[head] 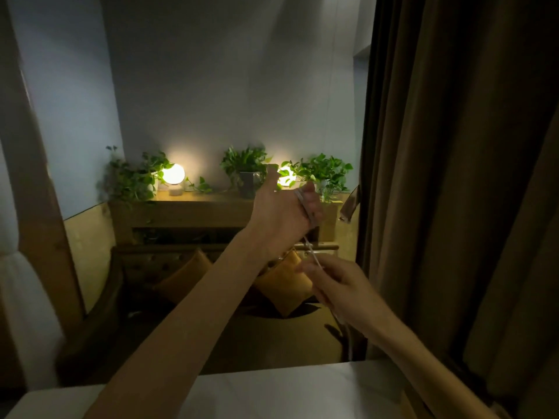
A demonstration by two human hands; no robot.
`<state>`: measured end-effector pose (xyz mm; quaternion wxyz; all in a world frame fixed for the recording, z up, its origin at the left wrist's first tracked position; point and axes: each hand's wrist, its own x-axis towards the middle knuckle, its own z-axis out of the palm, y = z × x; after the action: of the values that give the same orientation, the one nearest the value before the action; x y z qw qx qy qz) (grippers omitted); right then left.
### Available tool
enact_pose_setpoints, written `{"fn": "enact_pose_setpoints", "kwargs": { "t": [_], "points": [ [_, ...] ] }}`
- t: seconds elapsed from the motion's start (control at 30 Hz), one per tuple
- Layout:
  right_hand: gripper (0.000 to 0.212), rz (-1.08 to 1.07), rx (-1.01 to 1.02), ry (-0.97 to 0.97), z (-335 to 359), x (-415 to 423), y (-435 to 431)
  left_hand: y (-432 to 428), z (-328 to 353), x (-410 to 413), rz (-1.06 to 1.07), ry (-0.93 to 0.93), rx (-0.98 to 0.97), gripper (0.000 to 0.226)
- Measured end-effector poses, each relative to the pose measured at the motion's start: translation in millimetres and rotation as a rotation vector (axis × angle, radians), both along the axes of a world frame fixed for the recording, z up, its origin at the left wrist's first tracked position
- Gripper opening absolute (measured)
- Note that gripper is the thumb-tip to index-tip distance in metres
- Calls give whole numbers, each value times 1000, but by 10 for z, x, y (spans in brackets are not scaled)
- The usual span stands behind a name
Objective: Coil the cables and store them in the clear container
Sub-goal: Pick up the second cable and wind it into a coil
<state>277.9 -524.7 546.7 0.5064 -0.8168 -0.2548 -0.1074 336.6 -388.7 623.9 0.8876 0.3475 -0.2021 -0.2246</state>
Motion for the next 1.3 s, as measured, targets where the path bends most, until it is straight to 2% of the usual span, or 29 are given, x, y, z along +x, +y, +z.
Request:
{"fn": "enact_pose_setpoints", "kwargs": {
  "t": [0.1,0.17,0.23,0.3,0.33,0.4,0.43,0.57,0.63,0.7,0.77,0.83,0.9,0.97,1.03,1.07,1.13,1.17,1.2,1.3],
  "points": [
    [19,-154,-284,-219,79,-154,-232,-13,-57,103,128,-94,258,80],
    [23,-396,-543,-465,227,-162,-424,-110,-154,33,161,-179,490,84],
    [24,-544,-718,-686,392,-65,-575,-233,-288,-67,142,-258,673,83],
    [23,-577,-752,-811,528,71,-683,-352,-430,-170,38,-353,764,79],
    [23,-573,-731,-846,579,147,-739,-389,-482,-209,-28,-370,750,76],
    [21,-460,-572,-798,582,281,-788,-402,-488,-294,-137,-317,637,72],
    [15,-369,-431,-696,529,348,-785,-384,-470,-321,-182,-290,570,70],
    [22,68,66,-54,233,412,-602,-335,-415,-408,-295,-209,457,71],
    [7,186,281,152,30,344,-472,-343,-397,-434,-326,-116,370,70],
    [16,77,300,127,-144,270,-305,-357,-384,-419,-327,11,223,65],
    [16,7,272,106,-339,252,-190,-362,-344,-340,-265,92,90,59],
    [29,49,190,249,-409,124,-116,-359,-289,-169,-51,26,118,61],
    [28,94,69,280,-469,1,-166,-289,-253,19,272,-160,371,71],
    [25,53,-33,116,-447,-68,-307,-168,-362,171,435,-349,709,74],
    [22,-160,-241,-243,-290,-17,-492,-145,-600,172,311,-491,991,85],
    [22,-287,-355,-425,-173,49,-574,-162,-740,131,191,-540,1027,90],
    [21,-407,-393,-646,61,201,-674,-270,-842,-107,6,-470,937,86],
    [18,-372,-334,-645,150,273,-703,-321,-818,-230,-71,-392,831,79],
    [14,-285,-227,-559,210,337,-695,-361,-759,-324,-134,-334,695,75],
    [20,3,164,-32,91,380,-528,-320,-526,-399,-207,-242,351,73]
  ]
}}
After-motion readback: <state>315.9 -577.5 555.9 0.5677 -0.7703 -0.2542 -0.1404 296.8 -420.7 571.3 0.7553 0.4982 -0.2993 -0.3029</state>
